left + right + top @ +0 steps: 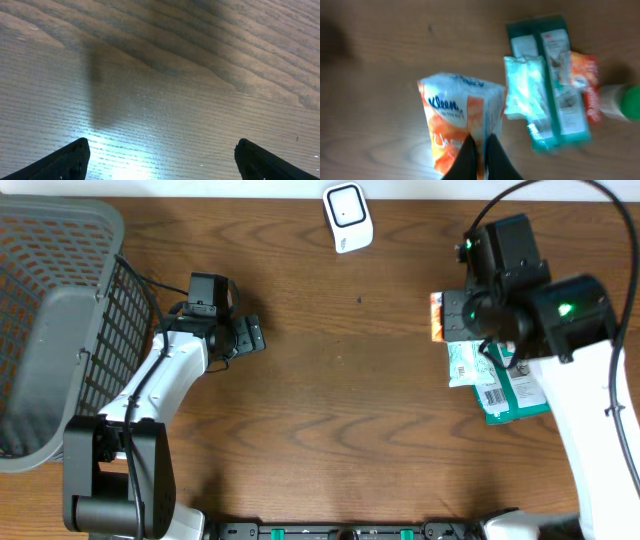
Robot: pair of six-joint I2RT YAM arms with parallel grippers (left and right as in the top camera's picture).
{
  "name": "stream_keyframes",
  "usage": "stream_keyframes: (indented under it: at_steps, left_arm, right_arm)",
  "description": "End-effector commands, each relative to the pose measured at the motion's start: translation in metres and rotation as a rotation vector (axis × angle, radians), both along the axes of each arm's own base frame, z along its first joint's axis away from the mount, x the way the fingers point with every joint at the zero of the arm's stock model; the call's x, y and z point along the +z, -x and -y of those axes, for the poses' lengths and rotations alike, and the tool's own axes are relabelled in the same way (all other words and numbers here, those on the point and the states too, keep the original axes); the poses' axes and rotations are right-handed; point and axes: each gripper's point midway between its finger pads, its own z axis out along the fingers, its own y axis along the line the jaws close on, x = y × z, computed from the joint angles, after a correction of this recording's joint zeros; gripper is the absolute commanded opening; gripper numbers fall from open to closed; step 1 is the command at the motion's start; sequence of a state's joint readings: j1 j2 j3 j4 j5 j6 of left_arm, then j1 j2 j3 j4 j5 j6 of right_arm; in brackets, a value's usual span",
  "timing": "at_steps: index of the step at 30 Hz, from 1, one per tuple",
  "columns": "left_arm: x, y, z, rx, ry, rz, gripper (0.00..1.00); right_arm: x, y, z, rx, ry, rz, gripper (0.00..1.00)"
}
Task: Scan the item barcode
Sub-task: 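Lift the tissue pack and hold it against the white scanner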
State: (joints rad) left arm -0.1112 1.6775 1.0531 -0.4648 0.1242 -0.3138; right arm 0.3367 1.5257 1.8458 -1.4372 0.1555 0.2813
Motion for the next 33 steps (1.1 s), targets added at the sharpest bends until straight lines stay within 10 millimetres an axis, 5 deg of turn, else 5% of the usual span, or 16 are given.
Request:
stream_keyframes:
  at_steps: [1, 8, 16, 21, 28, 33]
  left_arm:
    - [-0.003, 0.002, -0.003, 0.002, -0.012, -0.006, 0.94]
    - [-0.003, 0.002, -0.003, 0.002, -0.012, -0.006, 0.93]
    - [-0.003, 0.002, -0.003, 0.001, -0.012, -0.006, 0.93]
    - [-0.003, 0.002, -0.003, 0.001, -0.012, -0.006, 0.93]
    - [-0.003, 0.002, -0.003, 0.001, -0.012, -0.006, 0.94]
    - [-0.003, 0.002, -0.003, 0.002, -0.012, -0.006, 0.93]
  right_arm:
    - [0.024, -0.027, 0.011, -0.019, 0.096, 0.038, 0.01]
    - [0.036, -0.088, 0.011, -0.021, 0.388, 0.139, 0.01]
    - [0.027, -0.187, -0.073, 0.148, 0.704, 0.411, 0.01]
    - [-0.008, -0.220, -0.100, 0.194, 0.761, 0.434, 0.01]
    - [-0.083, -0.287, -0.138, 0.306, 0.880, 0.505, 0.01]
    - [-0.130, -0.315, -0.155, 0.410, 1.021, 0.527, 0.01]
